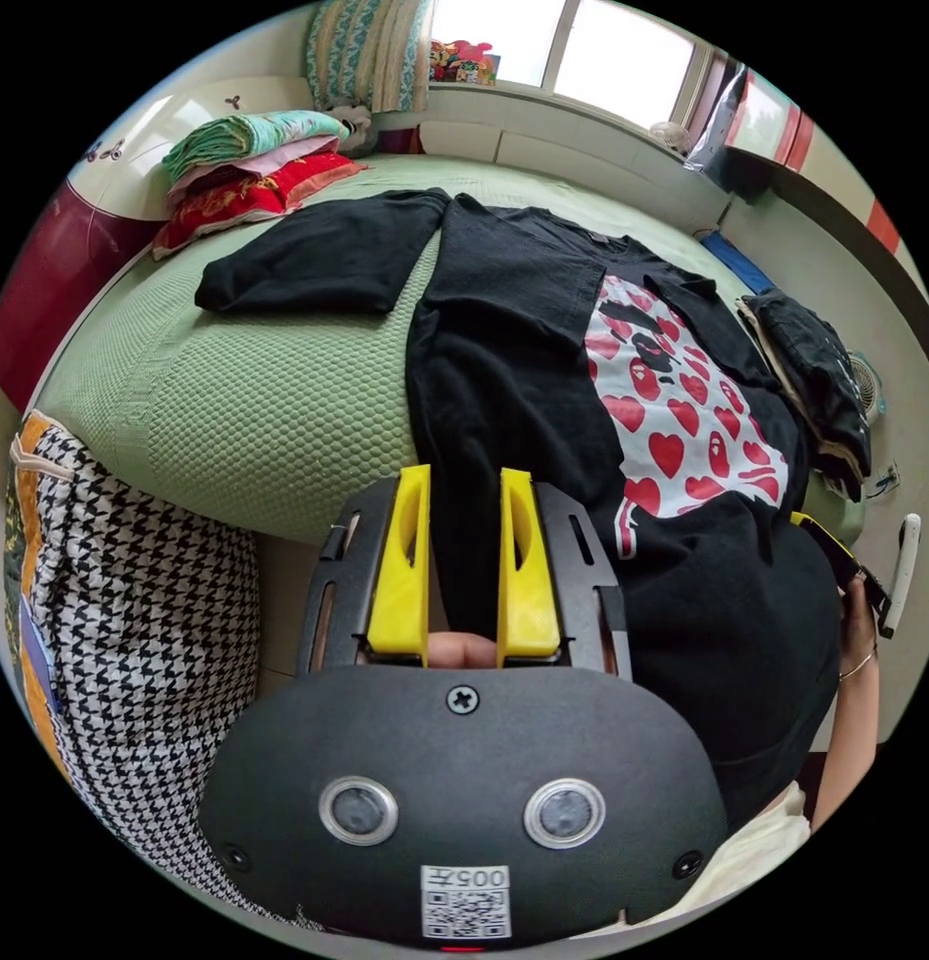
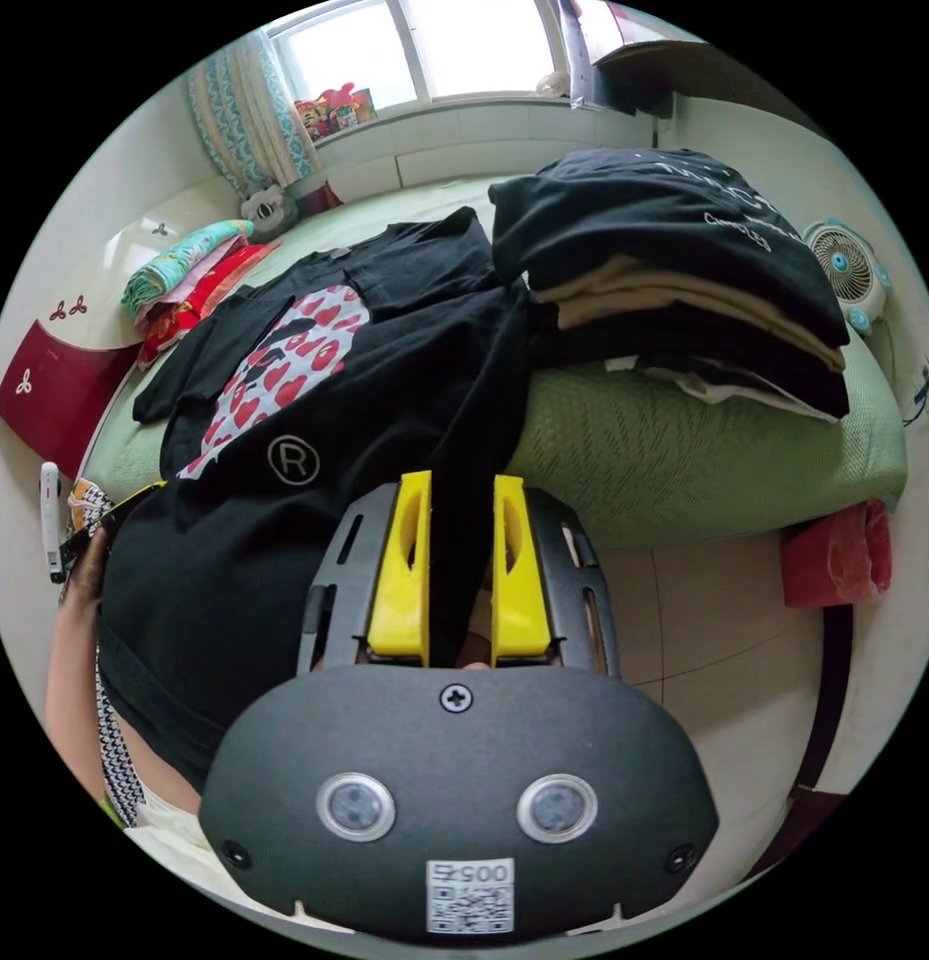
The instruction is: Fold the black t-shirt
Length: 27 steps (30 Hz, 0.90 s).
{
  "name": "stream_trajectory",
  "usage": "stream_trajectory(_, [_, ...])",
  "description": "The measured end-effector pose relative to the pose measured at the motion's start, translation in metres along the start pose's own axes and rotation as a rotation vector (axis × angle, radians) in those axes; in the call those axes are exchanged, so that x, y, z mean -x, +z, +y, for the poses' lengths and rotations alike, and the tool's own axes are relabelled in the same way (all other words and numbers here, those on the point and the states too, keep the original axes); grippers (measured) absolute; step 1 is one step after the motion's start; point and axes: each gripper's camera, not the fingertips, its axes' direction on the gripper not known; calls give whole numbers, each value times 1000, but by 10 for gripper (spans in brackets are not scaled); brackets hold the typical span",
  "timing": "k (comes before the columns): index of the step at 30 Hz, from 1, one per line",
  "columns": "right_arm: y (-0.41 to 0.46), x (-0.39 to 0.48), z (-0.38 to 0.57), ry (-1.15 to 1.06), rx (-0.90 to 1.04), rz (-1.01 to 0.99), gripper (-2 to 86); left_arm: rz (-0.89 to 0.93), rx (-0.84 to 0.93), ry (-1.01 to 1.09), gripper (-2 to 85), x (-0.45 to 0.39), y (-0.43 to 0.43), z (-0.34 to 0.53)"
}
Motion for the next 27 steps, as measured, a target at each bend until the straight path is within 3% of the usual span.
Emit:
stream_trajectory(9, [19, 12, 1, -4, 8, 6, 87, 7, 3, -1, 111, 10, -10, 2])
stream_trajectory(10, [11, 4, -20, -78, 374, 92, 87, 7, 4, -1, 111, 11, -11, 2])
stream_trajectory(27, [2, 8, -24, -73, 368, 81, 71, -3, 12, 1, 108, 22, -35, -2])
